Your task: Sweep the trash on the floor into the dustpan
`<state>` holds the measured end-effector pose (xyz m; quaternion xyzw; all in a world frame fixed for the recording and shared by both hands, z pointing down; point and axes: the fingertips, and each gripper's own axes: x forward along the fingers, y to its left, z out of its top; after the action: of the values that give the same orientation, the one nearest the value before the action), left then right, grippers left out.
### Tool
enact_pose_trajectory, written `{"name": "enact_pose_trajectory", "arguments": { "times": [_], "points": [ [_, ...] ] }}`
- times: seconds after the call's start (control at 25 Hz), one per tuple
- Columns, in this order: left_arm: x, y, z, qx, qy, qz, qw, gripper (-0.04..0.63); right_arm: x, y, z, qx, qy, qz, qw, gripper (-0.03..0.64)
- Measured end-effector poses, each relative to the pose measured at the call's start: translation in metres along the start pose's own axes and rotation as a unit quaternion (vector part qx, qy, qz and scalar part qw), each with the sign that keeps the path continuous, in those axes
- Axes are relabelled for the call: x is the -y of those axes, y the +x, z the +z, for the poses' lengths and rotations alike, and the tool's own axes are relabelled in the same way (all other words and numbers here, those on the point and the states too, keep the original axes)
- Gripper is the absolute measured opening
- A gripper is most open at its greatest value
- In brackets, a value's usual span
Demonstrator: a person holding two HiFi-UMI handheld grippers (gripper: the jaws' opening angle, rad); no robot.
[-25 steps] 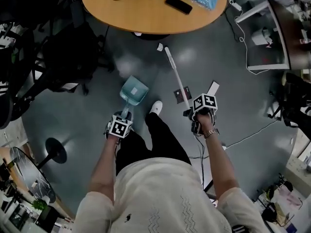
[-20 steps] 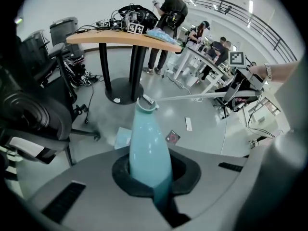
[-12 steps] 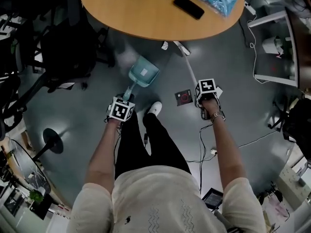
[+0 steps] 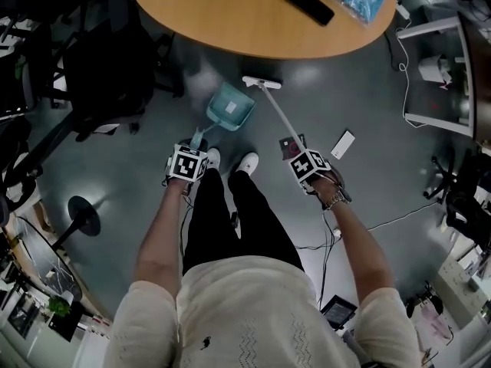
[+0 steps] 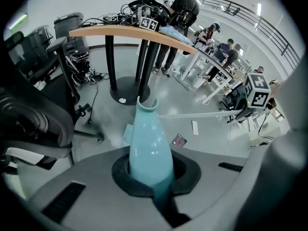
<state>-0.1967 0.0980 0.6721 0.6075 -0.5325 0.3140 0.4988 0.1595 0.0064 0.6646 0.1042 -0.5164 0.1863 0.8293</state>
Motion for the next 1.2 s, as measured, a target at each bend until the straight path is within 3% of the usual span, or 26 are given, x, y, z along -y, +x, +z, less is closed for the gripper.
{"name": "enact_pose_trajectory", "arguments": {
  "times": [0.28,0.44,0.6,0.72,0.8,0.96,1.04,1.2],
  "points": [
    [-0.020,-0.003,-0.031,-0.016,-0.017,-0.016,0.9996,0.009,-0.090,-0.010,-0.024,-0.012,-0.048,0.013,0.999,0.098],
    [-0.020,-0.005,-0.047,-0.029,0.019,-0.034,0.9988,0.009,-0.136,-0.020,-0.038,-0.022,-0.059,0.031,0.998,0.098],
    [-0.023,-0.013,-0.051,-0.023,0.047,-0.053,0.9972,0.009,-0.186,-0.026,-0.055,-0.016,0.028,0.118,0.993,0.095],
    [-0.021,-0.016,-0.061,-0.047,0.111,-0.068,0.9904,0.009,-0.211,-0.028,-0.076,0.000,0.089,0.153,0.984,0.094],
    [-0.016,-0.018,-0.065,-0.061,0.158,-0.082,0.9821,0.009,-0.225,-0.032,-0.093,0.014,0.146,0.188,0.971,0.094],
    [0.016,-0.028,-0.054,-0.071,0.253,-0.121,0.9573,0.009,-0.244,-0.033,-0.130,0.046,0.277,0.271,0.921,0.094],
    [0.038,-0.032,-0.049,-0.078,0.296,-0.141,0.9414,0.009,-0.245,-0.030,-0.154,0.050,0.339,0.291,0.893,0.094],
    [0.071,-0.033,-0.059,-0.102,0.384,-0.165,0.9030,0.009,-0.244,-0.009,-0.203,0.046,0.452,0.286,0.844,0.094]
  ]
}}
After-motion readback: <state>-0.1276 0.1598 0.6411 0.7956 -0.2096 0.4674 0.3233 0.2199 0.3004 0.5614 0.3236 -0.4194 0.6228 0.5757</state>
